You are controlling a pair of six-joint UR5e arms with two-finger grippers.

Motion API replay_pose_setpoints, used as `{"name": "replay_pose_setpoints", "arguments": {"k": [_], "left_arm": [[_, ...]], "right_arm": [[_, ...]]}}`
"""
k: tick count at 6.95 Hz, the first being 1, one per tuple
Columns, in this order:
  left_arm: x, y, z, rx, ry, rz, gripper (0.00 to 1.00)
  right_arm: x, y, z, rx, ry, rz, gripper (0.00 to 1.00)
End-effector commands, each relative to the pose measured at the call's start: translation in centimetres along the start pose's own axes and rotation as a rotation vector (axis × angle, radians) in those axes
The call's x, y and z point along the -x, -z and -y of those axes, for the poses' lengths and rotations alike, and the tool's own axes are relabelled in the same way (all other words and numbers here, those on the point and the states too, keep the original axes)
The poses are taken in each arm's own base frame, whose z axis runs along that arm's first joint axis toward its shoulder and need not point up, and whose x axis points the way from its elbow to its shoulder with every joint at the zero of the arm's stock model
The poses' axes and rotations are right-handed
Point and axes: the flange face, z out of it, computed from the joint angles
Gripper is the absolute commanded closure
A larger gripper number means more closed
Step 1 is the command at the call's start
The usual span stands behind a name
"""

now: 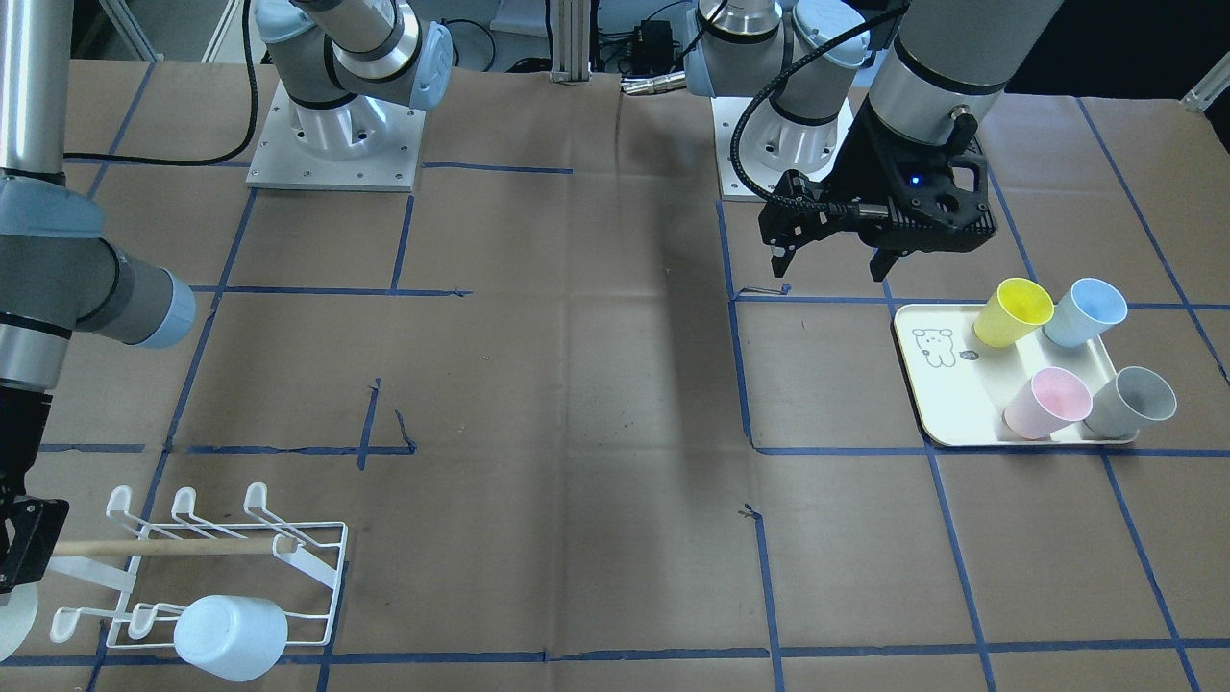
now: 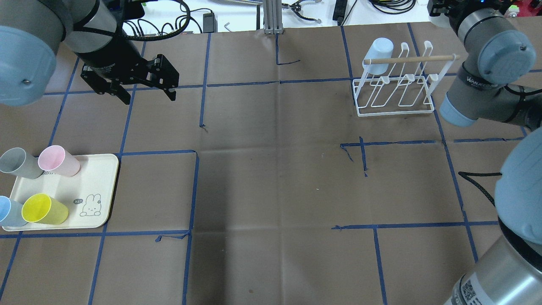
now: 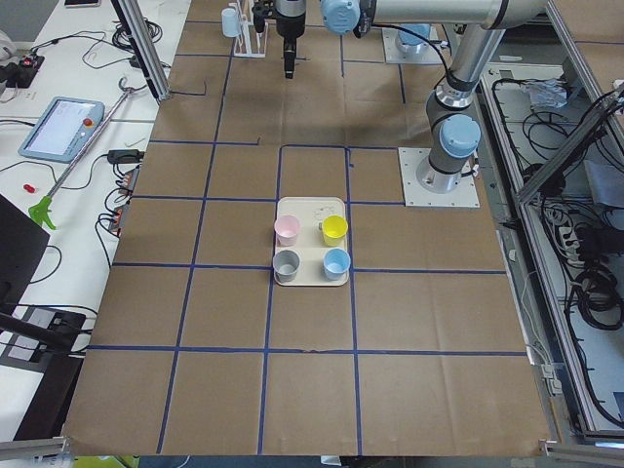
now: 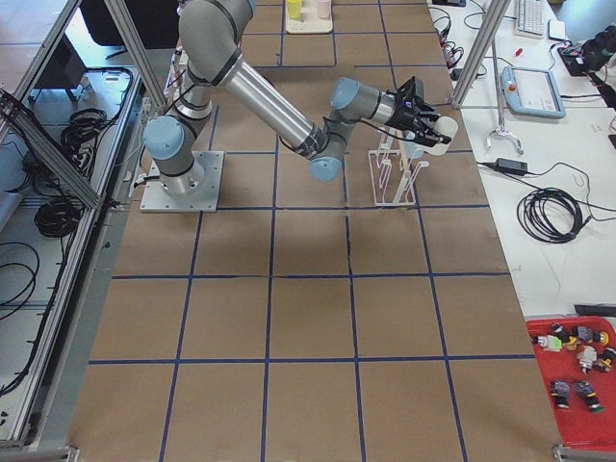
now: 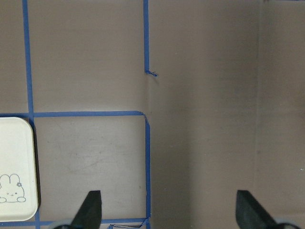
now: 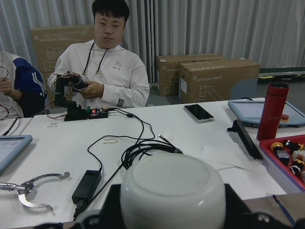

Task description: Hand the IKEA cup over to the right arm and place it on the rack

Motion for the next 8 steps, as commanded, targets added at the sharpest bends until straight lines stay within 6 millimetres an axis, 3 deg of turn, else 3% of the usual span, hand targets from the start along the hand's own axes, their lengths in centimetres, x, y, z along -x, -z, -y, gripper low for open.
{"name": "replay_pose_setpoints", "arguments": {"k": [1,3,7,8], "left_arm": [[0.3,-0.9,-0.3,0.008,0.004,0.018,0.01],[0.7,-0.9,-0.1,0.001,0.002,0.033,0.01],[1.1,-0.4,0.3,-0.035,0.012,0.075,0.01],[1.1,-0.4,0.3,-0.035,0.009,0.073,0.01]], "right_arm": [[0.0,-0.7,-1.6,0.009,0.007,0.000,0.92],[0.3,-0.7,-4.6,0.016,0.005,0.001,0.91],[0.4,-1.3,-6.8,0.052,-0.001,0.006,0.89],[0.4,-1.3,-6.9,0.055,-0.001,0.006,0.73]]}}
